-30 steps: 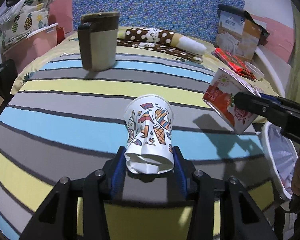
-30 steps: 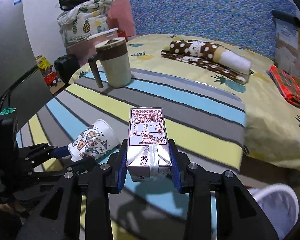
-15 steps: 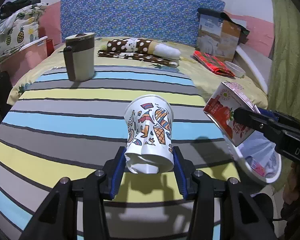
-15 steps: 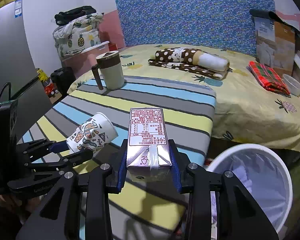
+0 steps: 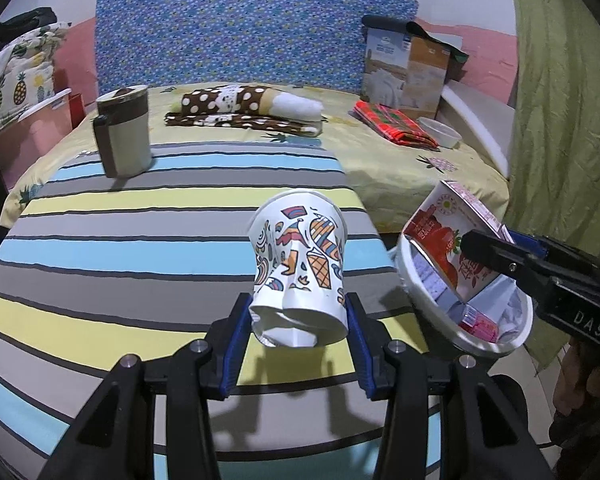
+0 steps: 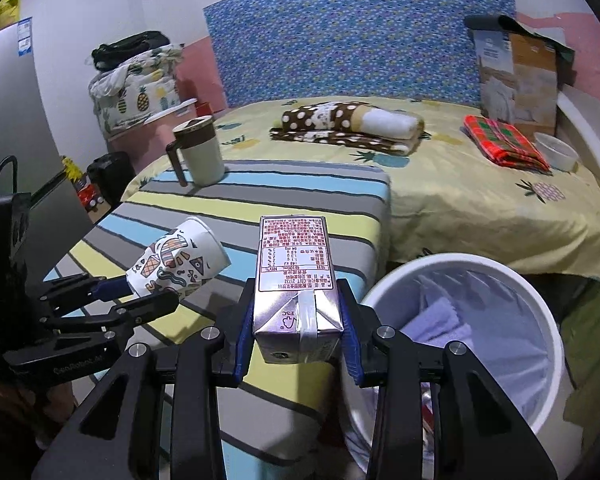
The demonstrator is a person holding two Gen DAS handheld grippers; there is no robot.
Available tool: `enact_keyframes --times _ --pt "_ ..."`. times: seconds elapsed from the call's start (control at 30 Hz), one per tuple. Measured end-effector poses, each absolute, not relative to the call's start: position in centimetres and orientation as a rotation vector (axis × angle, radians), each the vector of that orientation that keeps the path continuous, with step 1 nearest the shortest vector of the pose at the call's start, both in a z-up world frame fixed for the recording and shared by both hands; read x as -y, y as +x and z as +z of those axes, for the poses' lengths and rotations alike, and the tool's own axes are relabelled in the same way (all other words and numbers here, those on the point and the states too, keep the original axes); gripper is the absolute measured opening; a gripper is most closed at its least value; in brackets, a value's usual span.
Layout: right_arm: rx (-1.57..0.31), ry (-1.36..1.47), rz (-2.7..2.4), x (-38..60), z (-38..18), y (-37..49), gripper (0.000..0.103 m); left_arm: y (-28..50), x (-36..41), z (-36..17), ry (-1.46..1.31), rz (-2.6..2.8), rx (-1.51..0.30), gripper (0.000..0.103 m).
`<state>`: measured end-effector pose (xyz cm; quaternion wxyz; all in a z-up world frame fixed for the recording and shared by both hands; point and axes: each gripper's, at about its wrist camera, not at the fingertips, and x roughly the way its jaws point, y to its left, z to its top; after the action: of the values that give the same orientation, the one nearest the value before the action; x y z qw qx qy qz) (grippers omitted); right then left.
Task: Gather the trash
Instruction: 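Carry the paper cup and milk carton over the trash bin with both grippers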
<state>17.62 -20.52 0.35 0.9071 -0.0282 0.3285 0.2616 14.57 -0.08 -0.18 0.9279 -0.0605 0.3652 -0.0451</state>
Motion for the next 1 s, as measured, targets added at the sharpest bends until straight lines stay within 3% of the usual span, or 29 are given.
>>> enact_keyframes --times 1.0 --pt "-0.716 0.068 0.363 28.6 -1.3 16.7 0.039 16.4 10.2 -0.3 -0.048 -0.309 -0.788 0.047"
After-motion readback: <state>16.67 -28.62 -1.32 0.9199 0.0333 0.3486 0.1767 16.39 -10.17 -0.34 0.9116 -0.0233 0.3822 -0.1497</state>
